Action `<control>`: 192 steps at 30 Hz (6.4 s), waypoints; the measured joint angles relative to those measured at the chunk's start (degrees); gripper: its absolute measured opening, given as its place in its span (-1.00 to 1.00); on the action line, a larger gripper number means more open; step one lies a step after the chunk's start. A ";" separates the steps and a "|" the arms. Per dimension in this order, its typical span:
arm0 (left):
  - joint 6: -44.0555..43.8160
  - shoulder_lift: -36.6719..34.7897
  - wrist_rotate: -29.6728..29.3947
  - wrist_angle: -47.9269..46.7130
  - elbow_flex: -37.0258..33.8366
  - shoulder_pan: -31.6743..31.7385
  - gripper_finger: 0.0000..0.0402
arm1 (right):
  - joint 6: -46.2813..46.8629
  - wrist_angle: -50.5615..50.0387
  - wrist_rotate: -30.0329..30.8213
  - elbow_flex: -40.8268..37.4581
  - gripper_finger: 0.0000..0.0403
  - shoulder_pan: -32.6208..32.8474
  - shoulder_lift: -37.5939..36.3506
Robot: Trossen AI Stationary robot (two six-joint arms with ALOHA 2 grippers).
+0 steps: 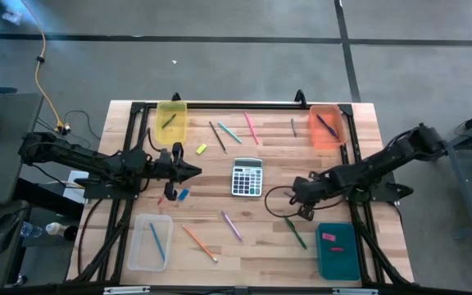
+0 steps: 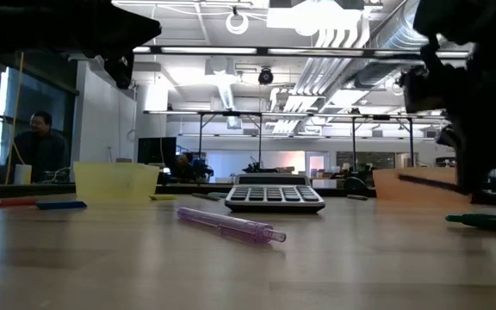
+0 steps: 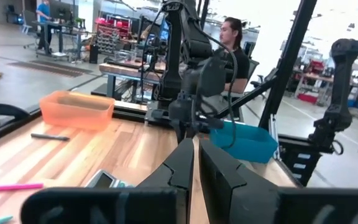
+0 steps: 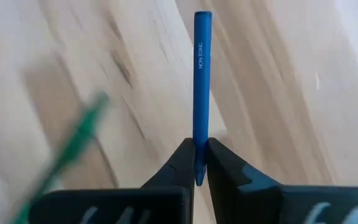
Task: Sort crayons/erasers/pens/pencils in bins
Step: Put the blue crayon into the yellow bin, then put the yellow pencil into the transparent bin
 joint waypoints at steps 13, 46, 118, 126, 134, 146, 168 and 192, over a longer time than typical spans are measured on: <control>-6.91 1.22 -1.79 9.28 0.00 -0.63 -0.98 | -16.90 49.55 10.39 0.13 -0.94 -0.24 2.36; 2.75 42.04 -6.25 20.89 26.53 -11.98 -0.30 | -29.71 97.49 6.68 0.20 -0.94 0.28 22.16; 4.13 14.58 -31.07 -70.66 39.76 22.34 -0.96 | -32.43 72.95 18.26 0.22 -0.92 0.28 22.19; 8.30 23.10 -16.90 -69.92 39.76 43.78 -0.96 | -32.74 73.16 18.22 0.22 -0.99 0.56 22.19; 11.14 34.57 -14.03 -68.15 39.76 53.15 -0.96 | -35.85 73.16 18.20 0.22 -1.00 0.54 22.19; 13.62 41.22 -12.21 -69.35 39.76 57.84 -0.96 | -38.83 73.58 18.11 0.22 -1.00 -1.30 22.19; 15.38 38.84 -20.69 -71.11 39.76 56.71 -0.71 | -37.10 72.70 17.01 0.22 -1.00 -3.98 22.17; 9.04 -3.33 -21.72 -48.37 20.01 20.56 -0.97 | -33.70 68.43 17.01 0.22 -1.00 -5.62 22.15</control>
